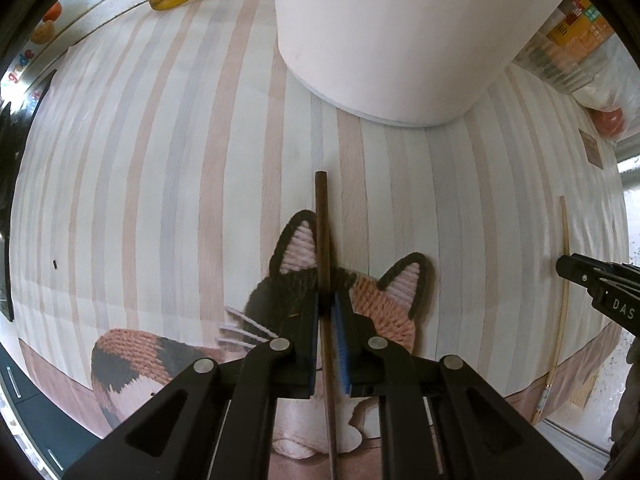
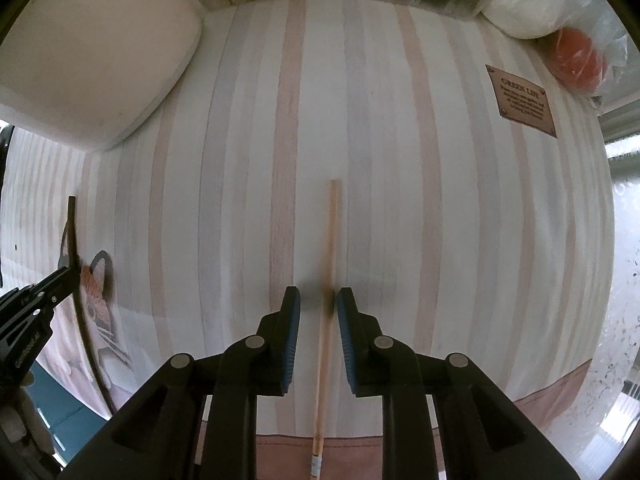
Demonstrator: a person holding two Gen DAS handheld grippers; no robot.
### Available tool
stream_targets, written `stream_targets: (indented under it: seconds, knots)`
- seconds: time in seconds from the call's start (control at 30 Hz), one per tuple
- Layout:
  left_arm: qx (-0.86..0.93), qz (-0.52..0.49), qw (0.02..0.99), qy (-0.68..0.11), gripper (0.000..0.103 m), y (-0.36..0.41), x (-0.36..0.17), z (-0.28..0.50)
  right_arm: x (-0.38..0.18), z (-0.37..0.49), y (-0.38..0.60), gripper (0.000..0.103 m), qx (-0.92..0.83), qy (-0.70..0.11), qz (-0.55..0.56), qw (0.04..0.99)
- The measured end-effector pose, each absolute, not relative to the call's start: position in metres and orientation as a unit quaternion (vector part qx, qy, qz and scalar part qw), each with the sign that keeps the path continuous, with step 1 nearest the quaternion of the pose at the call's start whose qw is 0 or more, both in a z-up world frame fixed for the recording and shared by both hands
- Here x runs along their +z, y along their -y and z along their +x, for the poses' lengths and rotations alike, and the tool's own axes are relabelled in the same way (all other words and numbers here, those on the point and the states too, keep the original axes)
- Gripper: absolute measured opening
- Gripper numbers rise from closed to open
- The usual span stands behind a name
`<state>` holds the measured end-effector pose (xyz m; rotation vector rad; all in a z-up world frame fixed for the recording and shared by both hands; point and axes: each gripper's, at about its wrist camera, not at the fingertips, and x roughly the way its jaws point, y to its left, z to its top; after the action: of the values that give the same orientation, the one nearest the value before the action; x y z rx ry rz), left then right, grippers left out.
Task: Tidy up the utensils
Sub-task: 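Lift both chopsticks and carry them above the beige holder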
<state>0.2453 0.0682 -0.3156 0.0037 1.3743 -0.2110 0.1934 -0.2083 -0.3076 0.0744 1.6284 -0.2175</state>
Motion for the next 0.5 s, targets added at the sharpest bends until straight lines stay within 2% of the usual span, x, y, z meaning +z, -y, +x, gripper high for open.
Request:
stream_targets:
  seconds: [0.37, 0.4, 0.47, 0.5]
  knots:
    - [-0.085, 0.014, 0.776, -0.624, 0.004, -0.054, -0.316, 0.247, -0.304, 0.186, 0.211, 0.021, -0.095, -0.720, 0.020, 0.687]
    - [-0.083, 0.013, 0.777, -0.623, 0.004, -0.053, -0.316, 0.248, -0.304, 0.185, 0.209, 0.018, -0.095, -0.718, 0.016, 0.689]
    - [-0.078, 0.011, 0.780, -0.621, 0.004, -0.054, -0.315, 0.248, -0.302, 0.184, 0.208, 0.007, -0.095, -0.711, 0.008, 0.696]
    - [-0.078, 0.008, 0.780, -0.621, 0.004, -0.056, -0.314, 0.248, -0.301, 0.182, 0.209, 0.007, -0.095, -0.709, 0.015, 0.699]
